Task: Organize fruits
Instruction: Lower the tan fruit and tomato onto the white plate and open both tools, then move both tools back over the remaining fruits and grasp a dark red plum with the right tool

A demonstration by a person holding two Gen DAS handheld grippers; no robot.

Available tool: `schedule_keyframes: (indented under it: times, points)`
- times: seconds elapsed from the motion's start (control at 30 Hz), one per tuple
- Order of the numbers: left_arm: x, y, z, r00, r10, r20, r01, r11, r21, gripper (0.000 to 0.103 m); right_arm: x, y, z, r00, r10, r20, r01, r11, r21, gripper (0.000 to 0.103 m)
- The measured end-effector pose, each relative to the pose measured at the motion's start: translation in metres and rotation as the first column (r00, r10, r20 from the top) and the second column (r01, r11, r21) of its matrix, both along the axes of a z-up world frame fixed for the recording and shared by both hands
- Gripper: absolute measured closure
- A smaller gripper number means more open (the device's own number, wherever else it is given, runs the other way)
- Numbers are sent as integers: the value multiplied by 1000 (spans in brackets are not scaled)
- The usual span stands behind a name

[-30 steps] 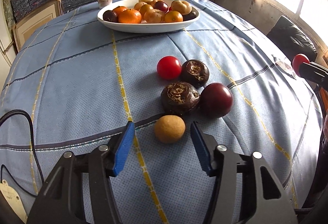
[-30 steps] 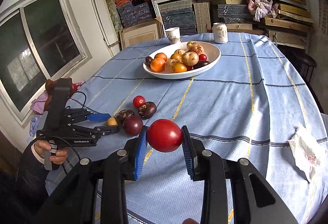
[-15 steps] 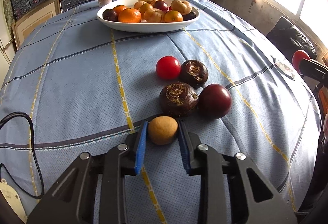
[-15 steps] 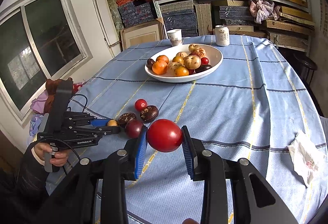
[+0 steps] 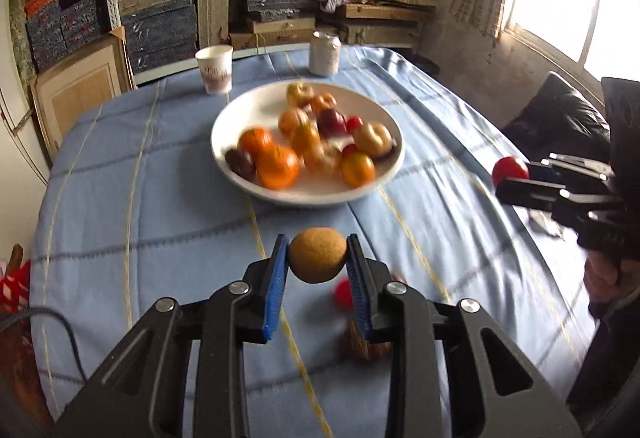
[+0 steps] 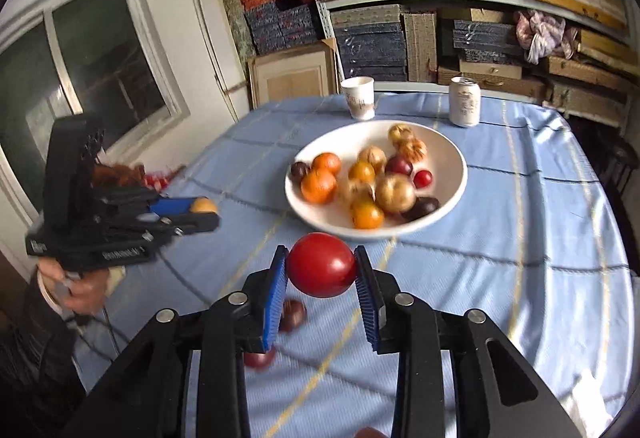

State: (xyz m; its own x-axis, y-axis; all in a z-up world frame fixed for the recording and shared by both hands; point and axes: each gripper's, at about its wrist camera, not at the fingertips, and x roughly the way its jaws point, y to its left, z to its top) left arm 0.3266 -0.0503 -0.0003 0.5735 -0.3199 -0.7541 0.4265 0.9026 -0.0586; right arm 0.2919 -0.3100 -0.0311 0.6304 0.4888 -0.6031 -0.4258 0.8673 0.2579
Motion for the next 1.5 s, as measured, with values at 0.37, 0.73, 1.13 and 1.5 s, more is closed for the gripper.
schedule_keyframes:
  times: [0.37, 0.73, 1.13, 1.5]
  points:
    - [134, -38, -32, 994, 107, -8, -107, 994, 35, 75, 119, 25, -29, 997, -76, 32, 78, 995, -61, 69]
    - [136, -32, -31, 983, 179, 41, -181, 983, 36, 12, 124, 28, -18, 992, -86, 96, 95, 991, -93, 35]
    - [-1, 16, -12, 976, 189, 105, -189, 982, -12, 5, -11, 28, -10, 993, 6, 120, 4, 997, -82, 35]
    - [-63, 43, -52, 970, 233, 63, -227, 970, -89, 5, -68, 68, -59, 979, 206, 13, -200, 963, -178, 35]
